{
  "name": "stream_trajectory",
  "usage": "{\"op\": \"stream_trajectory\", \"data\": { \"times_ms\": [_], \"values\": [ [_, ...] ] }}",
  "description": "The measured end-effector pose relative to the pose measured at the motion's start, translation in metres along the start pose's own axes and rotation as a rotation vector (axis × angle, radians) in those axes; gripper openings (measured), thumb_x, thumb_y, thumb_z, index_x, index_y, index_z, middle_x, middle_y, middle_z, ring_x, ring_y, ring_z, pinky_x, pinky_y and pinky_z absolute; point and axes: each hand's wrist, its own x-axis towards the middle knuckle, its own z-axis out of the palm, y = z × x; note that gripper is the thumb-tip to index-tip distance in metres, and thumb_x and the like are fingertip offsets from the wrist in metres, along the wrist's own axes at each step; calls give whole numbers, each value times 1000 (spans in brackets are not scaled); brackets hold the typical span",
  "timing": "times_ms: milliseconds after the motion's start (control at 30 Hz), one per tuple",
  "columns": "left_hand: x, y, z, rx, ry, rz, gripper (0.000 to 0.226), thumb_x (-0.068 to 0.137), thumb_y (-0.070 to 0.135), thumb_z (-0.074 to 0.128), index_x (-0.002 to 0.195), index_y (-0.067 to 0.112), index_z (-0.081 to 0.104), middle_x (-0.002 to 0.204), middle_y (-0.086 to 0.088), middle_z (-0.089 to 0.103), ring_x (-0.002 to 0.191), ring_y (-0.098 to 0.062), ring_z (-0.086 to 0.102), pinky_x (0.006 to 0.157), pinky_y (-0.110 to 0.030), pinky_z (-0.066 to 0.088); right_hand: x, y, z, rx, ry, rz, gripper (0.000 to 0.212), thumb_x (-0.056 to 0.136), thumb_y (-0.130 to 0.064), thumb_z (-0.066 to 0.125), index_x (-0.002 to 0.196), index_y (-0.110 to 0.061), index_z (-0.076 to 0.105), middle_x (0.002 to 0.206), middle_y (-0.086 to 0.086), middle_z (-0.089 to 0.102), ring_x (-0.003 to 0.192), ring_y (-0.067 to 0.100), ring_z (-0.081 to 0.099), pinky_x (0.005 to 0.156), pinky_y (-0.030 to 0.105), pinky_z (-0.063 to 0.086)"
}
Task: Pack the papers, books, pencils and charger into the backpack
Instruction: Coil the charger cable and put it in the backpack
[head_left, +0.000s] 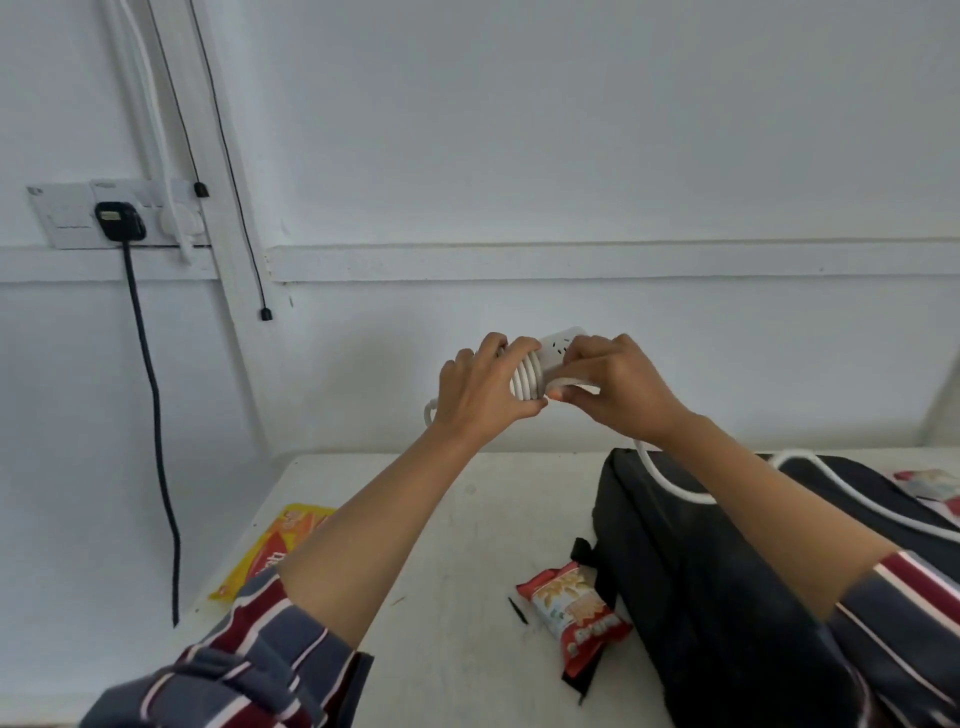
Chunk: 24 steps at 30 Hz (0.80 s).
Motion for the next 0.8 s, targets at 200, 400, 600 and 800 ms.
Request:
{"op": "stream_trajectory", "data": {
  "times_ms": [200, 400, 600, 800],
  "values": [
    [1, 29, 6, -38, 59, 131, 62, 62, 52, 71, 115, 22, 61, 106, -7, 61, 75, -31, 62, 64, -35, 47, -16, 30, -17, 102, 229, 115, 52, 61, -61, 69, 102, -31, 62, 126, 12, 49, 112, 20, 43, 89, 37, 35],
    [5, 50, 11, -37, 110, 226, 65, 57, 60, 67, 110, 22, 65, 96, -5, 63, 68, -25, 63, 55, -34, 50, -21, 46, -41, 708, -175, 409, 51, 63, -20, 83, 109, -27, 61, 107, -9, 63, 97, -3, 58, 85, 21, 47],
    [-1, 65, 12, -60, 97, 173, 71, 62, 76, 51, 110, 26, 64, 97, -1, 63, 71, -22, 65, 61, -31, 50, -28, 47, -45, 788, -112, 454, 28, 64, -13, 83, 90, -15, 73, 90, -1, 71, 84, 10, 66, 75, 21, 51],
    [-1, 66, 7, -53, 94, 271, 68, 70, 71, 46, 127, 35, 46, 99, -4, 62, 71, -23, 63, 59, -31, 51, -23, 57, -61, 804, -272, 467, 21, 67, -14, 80, 85, -25, 74, 87, -8, 73, 89, 3, 64, 85, 21, 46]
  ]
}}
